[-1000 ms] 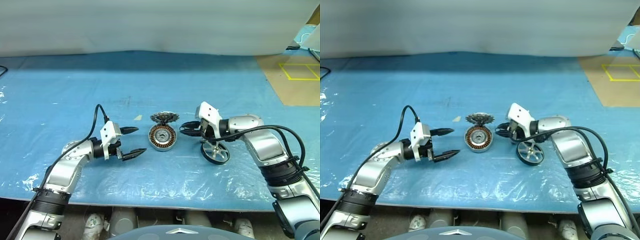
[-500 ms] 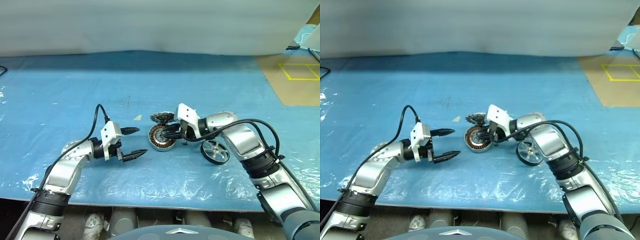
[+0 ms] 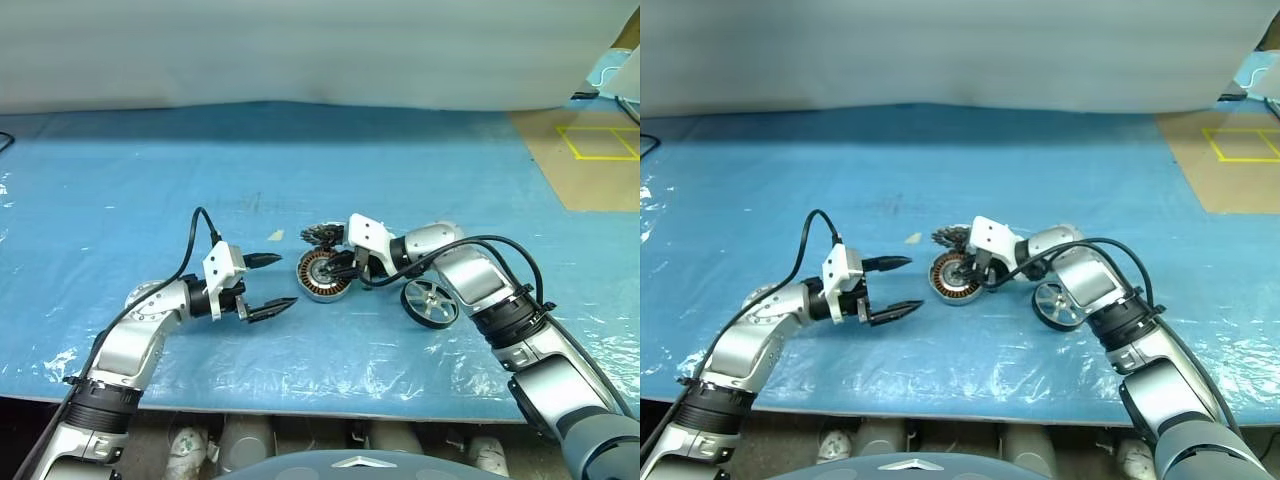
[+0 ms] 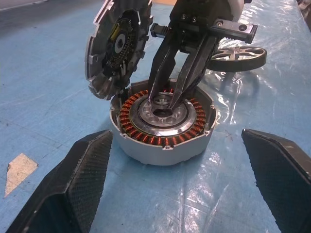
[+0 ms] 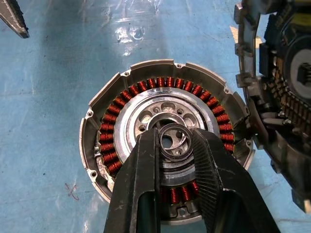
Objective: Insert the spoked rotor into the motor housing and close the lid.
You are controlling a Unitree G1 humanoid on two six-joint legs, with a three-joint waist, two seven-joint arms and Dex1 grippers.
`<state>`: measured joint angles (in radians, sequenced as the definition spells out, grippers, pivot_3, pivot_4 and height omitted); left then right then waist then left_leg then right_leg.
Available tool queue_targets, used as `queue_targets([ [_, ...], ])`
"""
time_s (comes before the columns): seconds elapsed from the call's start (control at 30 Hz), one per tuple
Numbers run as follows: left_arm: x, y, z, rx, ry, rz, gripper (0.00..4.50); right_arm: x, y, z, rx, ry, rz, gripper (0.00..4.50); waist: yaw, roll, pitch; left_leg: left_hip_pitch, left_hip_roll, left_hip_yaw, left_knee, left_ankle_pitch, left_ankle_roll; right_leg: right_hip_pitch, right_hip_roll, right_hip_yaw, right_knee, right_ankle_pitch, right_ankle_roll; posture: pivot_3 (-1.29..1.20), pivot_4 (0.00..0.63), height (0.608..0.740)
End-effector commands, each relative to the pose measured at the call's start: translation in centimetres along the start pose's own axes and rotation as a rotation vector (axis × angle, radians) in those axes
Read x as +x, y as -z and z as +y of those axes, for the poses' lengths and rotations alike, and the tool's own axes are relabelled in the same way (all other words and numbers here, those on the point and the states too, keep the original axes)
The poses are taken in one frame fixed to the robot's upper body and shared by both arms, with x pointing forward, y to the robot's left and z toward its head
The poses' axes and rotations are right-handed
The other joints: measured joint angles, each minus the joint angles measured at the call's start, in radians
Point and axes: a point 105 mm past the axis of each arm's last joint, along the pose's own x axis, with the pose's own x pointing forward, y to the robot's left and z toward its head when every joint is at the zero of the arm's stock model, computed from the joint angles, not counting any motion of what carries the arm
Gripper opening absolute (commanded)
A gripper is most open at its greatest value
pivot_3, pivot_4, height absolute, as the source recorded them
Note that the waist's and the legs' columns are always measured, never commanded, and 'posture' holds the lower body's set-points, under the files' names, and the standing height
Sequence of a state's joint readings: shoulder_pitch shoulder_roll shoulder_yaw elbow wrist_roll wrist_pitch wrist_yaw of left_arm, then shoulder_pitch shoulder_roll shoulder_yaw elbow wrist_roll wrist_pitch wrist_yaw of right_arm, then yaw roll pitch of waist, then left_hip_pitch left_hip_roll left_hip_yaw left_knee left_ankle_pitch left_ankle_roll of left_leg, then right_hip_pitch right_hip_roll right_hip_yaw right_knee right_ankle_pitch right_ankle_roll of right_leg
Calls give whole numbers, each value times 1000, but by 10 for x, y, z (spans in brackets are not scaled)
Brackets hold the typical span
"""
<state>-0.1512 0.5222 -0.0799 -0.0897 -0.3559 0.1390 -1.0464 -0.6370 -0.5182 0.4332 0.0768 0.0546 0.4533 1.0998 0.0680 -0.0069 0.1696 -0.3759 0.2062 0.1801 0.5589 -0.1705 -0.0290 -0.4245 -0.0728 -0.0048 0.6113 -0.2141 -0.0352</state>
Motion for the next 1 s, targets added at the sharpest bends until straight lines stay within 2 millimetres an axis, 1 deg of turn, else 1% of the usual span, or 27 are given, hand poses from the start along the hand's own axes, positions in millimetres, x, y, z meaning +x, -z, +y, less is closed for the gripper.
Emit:
queue_targets([
  [0.03,3,-9,-2,40,13,-24,4500,-1,-8,-3,-31,4,-15,599,0,0,0,0,0,0,0,0,0,0,0,0,0,0,0,0,150,740],
  [0.3,1,-5,-5,45,19,-7,4500,1,-16,0,-63,-9,-32,599,0,0,0,0,0,0,1,0,0,0,0,0,1,0,0,0,150,740],
  [0.47,1,-5,-5,48,19,-6,4500,3,-17,0,-69,-14,-31,599,0,0,0,0,0,0,1,0,0,0,0,0,1,0,0,0,150,740],
  [0.67,2,-5,-6,47,22,-9,4500,7,-7,0,-83,-12,6,599,0,0,0,0,0,0,2,0,0,0,0,0,2,0,0,0,150,740],
  [0.77,2,-5,-6,48,22,-10,4500,7,-5,2,-78,-22,9,599,0,0,0,0,0,0,2,0,0,0,0,0,2,0,0,0,150,740],
  [0.87,2,-5,-6,48,22,-10,4500,5,2,3,-55,-36,24,599,0,0,0,0,0,0,2,0,0,0,0,0,3,0,0,0,150,740],
  [1.0,3,-5,-6,47,22,-11,4500,5,3,4,-48,-38,28,599,0,0,0,0,0,0,2,0,0,0,0,0,3,0,0,0,150,740],
])
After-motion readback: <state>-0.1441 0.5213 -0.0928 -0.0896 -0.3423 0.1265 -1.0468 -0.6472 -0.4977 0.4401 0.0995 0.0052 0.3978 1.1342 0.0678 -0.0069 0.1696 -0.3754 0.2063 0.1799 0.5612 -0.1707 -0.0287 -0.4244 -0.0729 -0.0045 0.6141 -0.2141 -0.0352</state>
